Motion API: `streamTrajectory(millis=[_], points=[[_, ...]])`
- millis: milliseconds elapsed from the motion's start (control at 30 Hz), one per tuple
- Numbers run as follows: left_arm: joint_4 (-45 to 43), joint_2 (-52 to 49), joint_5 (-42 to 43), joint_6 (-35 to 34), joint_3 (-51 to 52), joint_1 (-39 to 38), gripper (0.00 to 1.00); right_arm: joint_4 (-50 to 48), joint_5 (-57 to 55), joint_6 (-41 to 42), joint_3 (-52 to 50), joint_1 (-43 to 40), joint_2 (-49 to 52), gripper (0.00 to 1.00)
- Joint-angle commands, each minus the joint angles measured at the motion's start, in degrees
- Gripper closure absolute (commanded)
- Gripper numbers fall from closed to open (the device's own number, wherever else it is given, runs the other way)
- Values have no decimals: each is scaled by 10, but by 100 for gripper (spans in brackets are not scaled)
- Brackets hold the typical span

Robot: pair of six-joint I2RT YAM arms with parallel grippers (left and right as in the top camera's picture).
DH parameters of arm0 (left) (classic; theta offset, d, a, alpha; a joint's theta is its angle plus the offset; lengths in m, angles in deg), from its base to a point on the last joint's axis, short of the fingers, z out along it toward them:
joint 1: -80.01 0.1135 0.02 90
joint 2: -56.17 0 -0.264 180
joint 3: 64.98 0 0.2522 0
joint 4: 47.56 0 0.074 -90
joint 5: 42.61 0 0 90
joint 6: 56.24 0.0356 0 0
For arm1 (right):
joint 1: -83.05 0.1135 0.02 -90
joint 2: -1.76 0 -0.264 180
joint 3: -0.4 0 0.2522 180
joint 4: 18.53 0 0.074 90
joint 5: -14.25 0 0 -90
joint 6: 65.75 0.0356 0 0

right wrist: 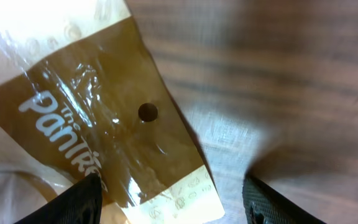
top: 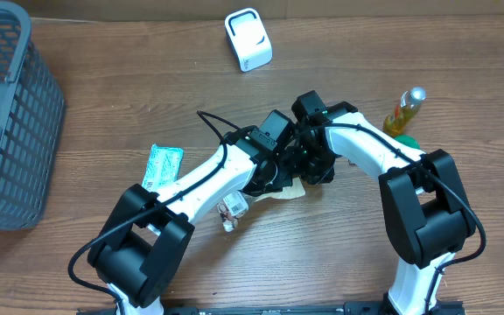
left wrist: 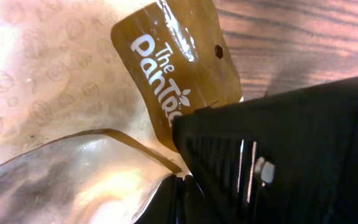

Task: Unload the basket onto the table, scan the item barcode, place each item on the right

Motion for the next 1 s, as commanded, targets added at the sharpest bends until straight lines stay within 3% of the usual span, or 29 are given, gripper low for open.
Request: streamTrajectory(millis=[0, 200, 300, 467, 733, 867, 967], points=[[-3, -9, 14, 68, -12, 19, 96, 32, 115, 13, 21, 10, -13, 30], [14, -7, 146, 143, -33, 73, 96, 30, 22, 13, 57, 7, -50, 21], [46, -7, 151, 164, -36, 97, 96, 24, 13, 11, 57, 7, -50, 10], [121, 1, 188, 224, -69, 148, 96, 21, 14, 4, 57, 7, -45, 5], [249, 5, 139, 240, -100, 198, 96, 2, 41, 0, 57, 7, -45, 0], [303, 5, 24, 202, -99, 198, 96, -10, 75, 0, 57, 7, -38, 0], [328, 5, -7, 191, -92, 198, 96, -12, 83, -3, 57, 7, -29, 0]])
